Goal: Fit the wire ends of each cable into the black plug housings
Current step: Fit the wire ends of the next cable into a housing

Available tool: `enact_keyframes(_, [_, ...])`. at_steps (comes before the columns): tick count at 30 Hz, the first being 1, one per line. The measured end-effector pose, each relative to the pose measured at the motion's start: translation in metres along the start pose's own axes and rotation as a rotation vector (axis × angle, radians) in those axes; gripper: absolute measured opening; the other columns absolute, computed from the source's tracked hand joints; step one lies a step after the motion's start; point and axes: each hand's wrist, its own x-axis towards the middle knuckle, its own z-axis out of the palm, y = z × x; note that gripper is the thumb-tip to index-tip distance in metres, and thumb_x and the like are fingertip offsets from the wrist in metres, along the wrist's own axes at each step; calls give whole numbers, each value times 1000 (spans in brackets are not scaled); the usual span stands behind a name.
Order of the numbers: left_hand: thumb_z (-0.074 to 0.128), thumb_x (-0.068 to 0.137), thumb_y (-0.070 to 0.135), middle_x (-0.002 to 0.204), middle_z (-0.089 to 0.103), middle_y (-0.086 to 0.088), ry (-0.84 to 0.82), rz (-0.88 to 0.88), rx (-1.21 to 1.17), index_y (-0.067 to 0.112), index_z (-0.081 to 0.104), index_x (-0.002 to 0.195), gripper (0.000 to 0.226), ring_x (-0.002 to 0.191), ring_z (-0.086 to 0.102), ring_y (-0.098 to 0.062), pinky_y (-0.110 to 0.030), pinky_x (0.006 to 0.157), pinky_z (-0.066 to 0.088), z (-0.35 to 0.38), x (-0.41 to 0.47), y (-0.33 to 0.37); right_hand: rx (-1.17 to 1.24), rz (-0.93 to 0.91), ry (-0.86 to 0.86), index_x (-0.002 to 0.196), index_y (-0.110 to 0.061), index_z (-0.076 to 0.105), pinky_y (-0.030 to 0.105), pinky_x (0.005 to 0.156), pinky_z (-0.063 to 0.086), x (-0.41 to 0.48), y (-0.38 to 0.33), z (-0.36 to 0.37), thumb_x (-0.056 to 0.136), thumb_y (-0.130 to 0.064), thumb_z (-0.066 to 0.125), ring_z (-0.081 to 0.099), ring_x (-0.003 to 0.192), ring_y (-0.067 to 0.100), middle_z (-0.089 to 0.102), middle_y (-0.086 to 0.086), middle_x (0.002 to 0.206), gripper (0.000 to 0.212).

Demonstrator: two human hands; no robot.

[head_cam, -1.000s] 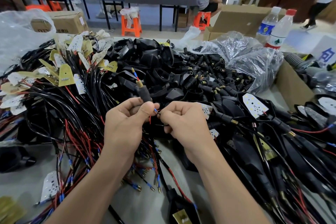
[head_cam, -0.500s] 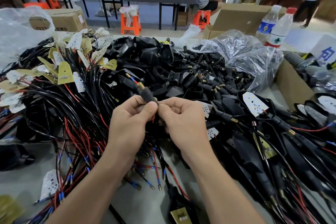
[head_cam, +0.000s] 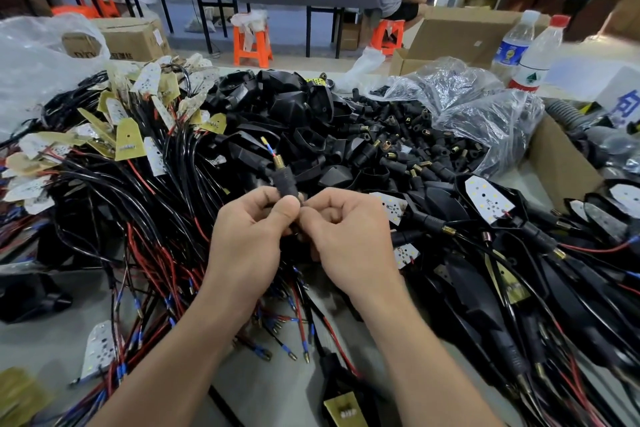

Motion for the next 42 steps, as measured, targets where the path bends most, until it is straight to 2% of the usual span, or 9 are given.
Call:
enact_keyframes(5, [66,96,23,73,74,-3,79,-13,-102,21,74,73,24,69,70,-18,-36,68,58,0,1,0,332,127,-194,75,-13,74,18,44,36,1,-4,-8,90,-13,69,51,48,15,69,9,69,16])
enact_keyframes(8, [62,102,16,89,80,-8,85,-73,-194,24,75,72,34,73,75,-20,-31,63,59,2,1,0,326,133,-240,78,-7,75,16,43,36,1,-4,-10,90,-2,67,49,47,13,68,12,68,14])
enact_keyframes(11, [65,96,21,73,73,-11,40,-74,-213,19,70,69,28,54,65,-28,-35,54,56,3,-1,1,302,138,-189,80,-1,74,18,45,39,0,-3,-4,93,-3,67,49,48,14,67,10,65,15])
enact_keyframes(16, [64,100,11,88,80,-6,40,-50,-176,24,75,70,34,82,76,-16,-26,72,59,2,0,5,-22,-11,36,65,-24,73,20,52,37,3,4,-1,85,-30,79,45,48,4,60,-11,52,21])
enact_keyframes(22, [60,102,10,102,79,-16,54,-148,-306,12,76,84,24,101,76,-32,-44,92,59,0,2,8,18,4,-169,78,-22,79,28,60,42,1,3,-3,81,-28,78,51,55,4,62,-12,57,6])
enact_keyframes(28, [57,104,14,97,80,-10,-72,-126,-193,14,81,91,26,94,76,-22,-27,81,59,-2,3,8,33,-99,-109,66,-19,73,41,57,37,6,4,1,92,-24,67,42,60,17,58,11,60,27])
enact_keyframes(32, [65,97,19,92,80,-5,-39,-43,-81,25,84,90,21,91,76,-20,-30,85,57,-7,6,7,-5,-49,-120,68,-20,67,30,54,37,8,3,-4,93,-32,59,46,53,6,61,-6,58,29])
enact_keyframes(39, [65,88,36,62,68,-3,-35,88,195,28,78,80,17,62,58,-10,-27,63,50,-9,3,2,367,97,-45,98,-10,75,21,46,45,10,-1,-11,93,1,63,58,52,14,69,8,66,16])
enact_keyframes(42, [65,90,38,62,72,7,-75,110,333,36,78,88,13,61,65,-9,-31,69,58,-5,-1,2,236,-7,29,92,-23,80,19,60,50,17,-7,-13,89,-20,67,64,67,6,75,-3,78,14])
